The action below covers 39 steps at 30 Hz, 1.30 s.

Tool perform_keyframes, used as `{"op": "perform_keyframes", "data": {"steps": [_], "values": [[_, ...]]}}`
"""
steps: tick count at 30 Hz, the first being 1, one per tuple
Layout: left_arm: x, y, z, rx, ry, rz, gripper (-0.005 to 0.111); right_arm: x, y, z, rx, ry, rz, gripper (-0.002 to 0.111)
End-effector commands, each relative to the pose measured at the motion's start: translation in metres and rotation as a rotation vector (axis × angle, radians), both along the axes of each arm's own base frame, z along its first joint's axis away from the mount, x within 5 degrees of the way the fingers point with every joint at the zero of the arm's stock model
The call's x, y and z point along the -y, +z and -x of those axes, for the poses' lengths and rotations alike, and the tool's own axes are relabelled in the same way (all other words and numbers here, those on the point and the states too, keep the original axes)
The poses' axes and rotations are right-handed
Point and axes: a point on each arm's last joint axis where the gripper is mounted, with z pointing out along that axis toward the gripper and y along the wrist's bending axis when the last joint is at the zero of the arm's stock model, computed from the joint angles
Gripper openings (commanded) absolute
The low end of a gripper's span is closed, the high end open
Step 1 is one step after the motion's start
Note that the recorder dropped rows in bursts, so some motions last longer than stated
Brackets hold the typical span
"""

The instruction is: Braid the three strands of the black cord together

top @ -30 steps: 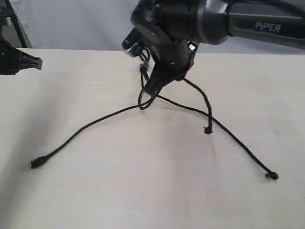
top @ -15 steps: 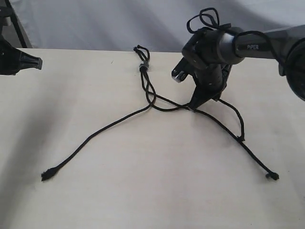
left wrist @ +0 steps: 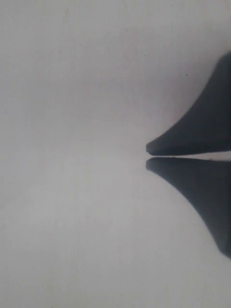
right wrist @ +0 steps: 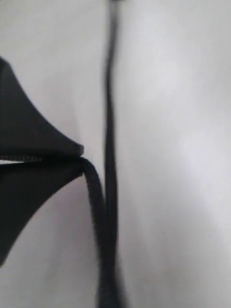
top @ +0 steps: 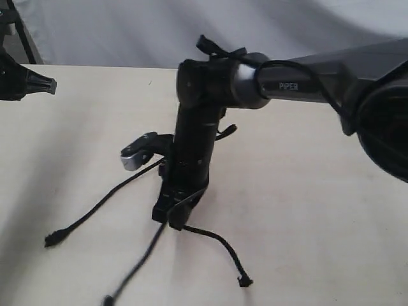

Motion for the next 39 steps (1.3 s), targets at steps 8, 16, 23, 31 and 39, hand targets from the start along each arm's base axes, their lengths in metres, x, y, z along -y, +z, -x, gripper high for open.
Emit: {"op": "perform_keyframes", "data": {"steps": [8, 16, 23, 31, 39], "values": [[0.001, 0.0, 0.002, 0.003, 0.007, 0.015, 0.002, 0.047, 0.086, -0.016, 0.326, -0.069, 0.105, 0.0], [0.001, 0.0, 0.002, 0.001, 0.007, 0.014, 0.002, 0.094, 0.061, -0.046, 0.266, -0.197, 0.154, 0.0], [0.001, 0.0, 0.002, 0.001, 0.007, 0.014, 0.002, 0.133, 0.035, -0.064, 0.202, -0.313, 0.196, 0.0], [0.001, 0.0, 0.002, 0.003, 0.007, 0.014, 0.002, 0.148, 0.012, -0.075, 0.189, -0.395, 0.23, 0.0], [0.003, 0.0, 0.001, 0.018, 0.033, 0.072, 0.002, 0.151, 0.007, -0.077, 0.2, -0.41, 0.26, 0.018]]}}
